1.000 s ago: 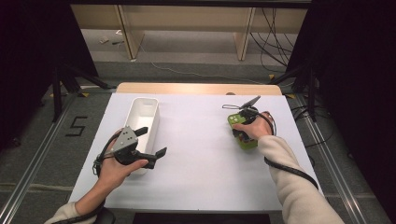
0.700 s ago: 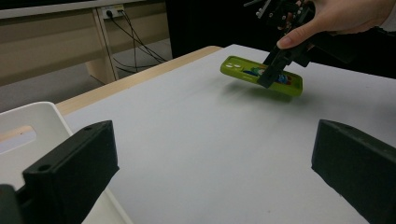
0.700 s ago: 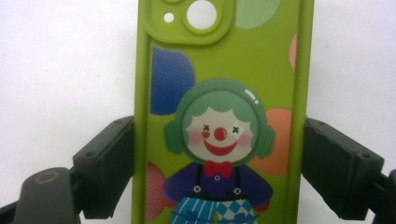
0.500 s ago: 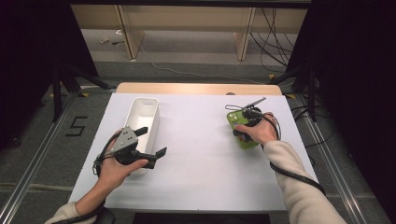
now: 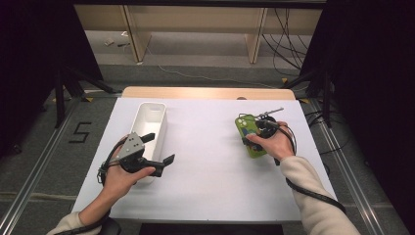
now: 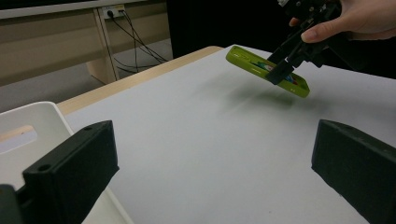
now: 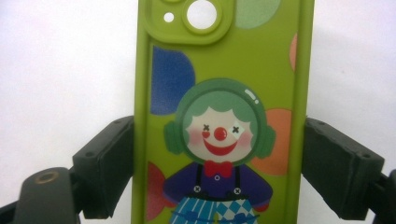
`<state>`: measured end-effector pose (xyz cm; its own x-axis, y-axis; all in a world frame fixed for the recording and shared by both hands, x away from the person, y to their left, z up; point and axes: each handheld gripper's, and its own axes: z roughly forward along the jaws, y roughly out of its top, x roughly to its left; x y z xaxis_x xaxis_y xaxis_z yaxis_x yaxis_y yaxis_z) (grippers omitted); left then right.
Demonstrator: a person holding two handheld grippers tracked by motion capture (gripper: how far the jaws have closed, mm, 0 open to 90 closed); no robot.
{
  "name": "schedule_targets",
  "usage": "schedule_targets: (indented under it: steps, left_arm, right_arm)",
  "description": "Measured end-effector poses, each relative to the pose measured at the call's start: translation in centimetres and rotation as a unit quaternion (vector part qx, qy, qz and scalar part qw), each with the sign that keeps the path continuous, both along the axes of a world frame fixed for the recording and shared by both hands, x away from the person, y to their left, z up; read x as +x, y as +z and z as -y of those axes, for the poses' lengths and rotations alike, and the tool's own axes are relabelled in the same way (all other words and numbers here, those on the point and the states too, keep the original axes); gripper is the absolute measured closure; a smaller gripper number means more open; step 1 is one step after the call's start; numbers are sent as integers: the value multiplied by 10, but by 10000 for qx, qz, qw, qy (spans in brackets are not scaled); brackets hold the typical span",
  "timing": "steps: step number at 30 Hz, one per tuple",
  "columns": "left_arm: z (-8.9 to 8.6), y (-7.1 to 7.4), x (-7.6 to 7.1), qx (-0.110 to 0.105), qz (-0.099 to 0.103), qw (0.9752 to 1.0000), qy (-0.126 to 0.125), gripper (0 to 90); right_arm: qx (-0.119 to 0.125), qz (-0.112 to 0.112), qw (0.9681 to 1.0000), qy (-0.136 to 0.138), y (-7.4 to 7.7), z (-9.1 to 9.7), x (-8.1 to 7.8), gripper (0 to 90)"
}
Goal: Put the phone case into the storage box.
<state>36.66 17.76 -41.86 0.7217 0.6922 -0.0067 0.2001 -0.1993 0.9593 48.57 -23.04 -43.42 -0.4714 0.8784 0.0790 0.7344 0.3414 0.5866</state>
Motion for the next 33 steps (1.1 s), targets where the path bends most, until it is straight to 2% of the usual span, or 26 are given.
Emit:
schedule_targets:
  steps: [3, 7, 9, 12, 18, 24, 33]
  left_arm:
    - [0, 0, 0, 0, 3, 10000, 0, 0]
    - [0, 0, 0, 0, 0, 10000, -1, 0]
    - [0, 0, 0, 11, 0, 10000, 2, 0]
    - [1, 0, 0, 10, -3, 10000, 0, 0]
    - [1, 1, 0, -8, 14, 10000, -17, 0]
    - [1, 1, 0, -8, 21, 10000, -31, 0]
    - [2, 2, 1, -1, 10, 10000, 33, 0]
  right_arm:
    - [51, 87, 9999, 52, 0, -1, -2, 171]
    - [237, 379, 9988, 191, 3, -1, -9, 170]
    - [269, 431, 9985, 219, 3, -1, -10, 170]
    - [350, 653, 9968, 314, 3, -2, -14, 170]
    - [491, 869, 9941, 417, 8, -5, -19, 170]
    - [653, 1059, 9911, 467, 10, -7, -23, 170]
    - [717, 1175, 9892, 514, 12, -11, -26, 170]
